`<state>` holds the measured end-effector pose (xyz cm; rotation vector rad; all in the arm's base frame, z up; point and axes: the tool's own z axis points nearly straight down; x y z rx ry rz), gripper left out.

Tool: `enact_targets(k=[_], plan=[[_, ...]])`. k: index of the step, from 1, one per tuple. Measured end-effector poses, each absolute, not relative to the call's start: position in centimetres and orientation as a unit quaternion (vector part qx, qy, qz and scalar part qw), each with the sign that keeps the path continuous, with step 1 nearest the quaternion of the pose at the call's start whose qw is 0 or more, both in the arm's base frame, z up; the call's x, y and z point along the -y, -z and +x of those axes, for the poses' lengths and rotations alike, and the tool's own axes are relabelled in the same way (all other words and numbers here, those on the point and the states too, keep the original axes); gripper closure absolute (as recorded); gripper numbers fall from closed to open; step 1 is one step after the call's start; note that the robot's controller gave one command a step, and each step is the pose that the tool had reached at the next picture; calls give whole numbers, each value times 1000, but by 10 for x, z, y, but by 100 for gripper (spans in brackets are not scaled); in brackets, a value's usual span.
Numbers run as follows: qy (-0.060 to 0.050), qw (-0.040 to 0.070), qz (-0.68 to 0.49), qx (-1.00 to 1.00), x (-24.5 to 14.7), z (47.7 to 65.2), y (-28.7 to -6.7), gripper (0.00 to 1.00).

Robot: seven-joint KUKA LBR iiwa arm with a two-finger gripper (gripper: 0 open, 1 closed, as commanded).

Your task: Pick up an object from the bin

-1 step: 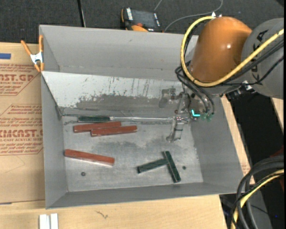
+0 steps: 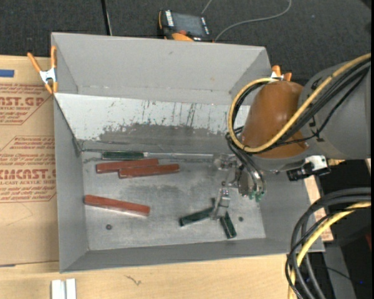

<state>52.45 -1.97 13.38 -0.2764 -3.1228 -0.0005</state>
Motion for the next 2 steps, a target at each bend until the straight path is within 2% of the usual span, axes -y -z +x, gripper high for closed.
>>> enact_targets(k=[1,2], plan=[[1,-3,-65,998,3,480,-68,0],[0,0,-65,998,3,479,-70,100]])
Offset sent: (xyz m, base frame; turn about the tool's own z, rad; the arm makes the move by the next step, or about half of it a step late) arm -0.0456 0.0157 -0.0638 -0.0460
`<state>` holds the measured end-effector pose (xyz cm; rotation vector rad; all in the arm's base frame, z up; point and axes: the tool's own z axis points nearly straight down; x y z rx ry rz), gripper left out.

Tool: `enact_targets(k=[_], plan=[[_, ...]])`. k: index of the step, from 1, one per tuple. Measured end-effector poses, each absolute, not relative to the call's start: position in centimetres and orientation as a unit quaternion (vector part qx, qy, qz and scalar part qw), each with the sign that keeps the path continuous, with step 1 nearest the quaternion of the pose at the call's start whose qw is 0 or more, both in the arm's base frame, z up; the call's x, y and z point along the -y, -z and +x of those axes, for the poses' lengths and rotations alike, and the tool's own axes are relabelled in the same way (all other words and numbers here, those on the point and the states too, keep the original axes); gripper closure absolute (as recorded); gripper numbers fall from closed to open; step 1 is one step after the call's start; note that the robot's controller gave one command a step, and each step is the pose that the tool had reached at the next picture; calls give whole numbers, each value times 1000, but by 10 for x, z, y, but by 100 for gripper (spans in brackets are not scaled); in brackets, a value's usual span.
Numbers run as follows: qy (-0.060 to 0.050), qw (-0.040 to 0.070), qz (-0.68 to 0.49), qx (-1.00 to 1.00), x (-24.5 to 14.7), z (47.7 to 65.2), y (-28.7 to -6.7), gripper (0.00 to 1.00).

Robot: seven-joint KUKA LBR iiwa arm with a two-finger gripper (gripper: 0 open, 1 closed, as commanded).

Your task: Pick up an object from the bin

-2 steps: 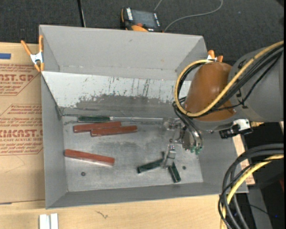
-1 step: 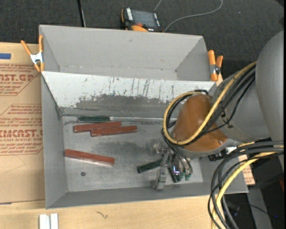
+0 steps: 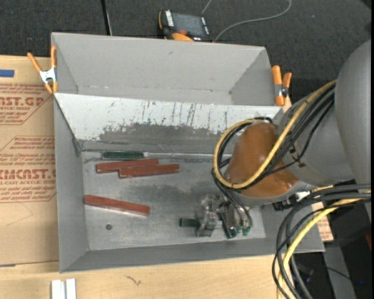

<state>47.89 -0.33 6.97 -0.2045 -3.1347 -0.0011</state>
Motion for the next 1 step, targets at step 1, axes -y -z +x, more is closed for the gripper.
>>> enact_targets(k=[1], plan=[[0,-5,-5,1000,17,509,-230,100]])
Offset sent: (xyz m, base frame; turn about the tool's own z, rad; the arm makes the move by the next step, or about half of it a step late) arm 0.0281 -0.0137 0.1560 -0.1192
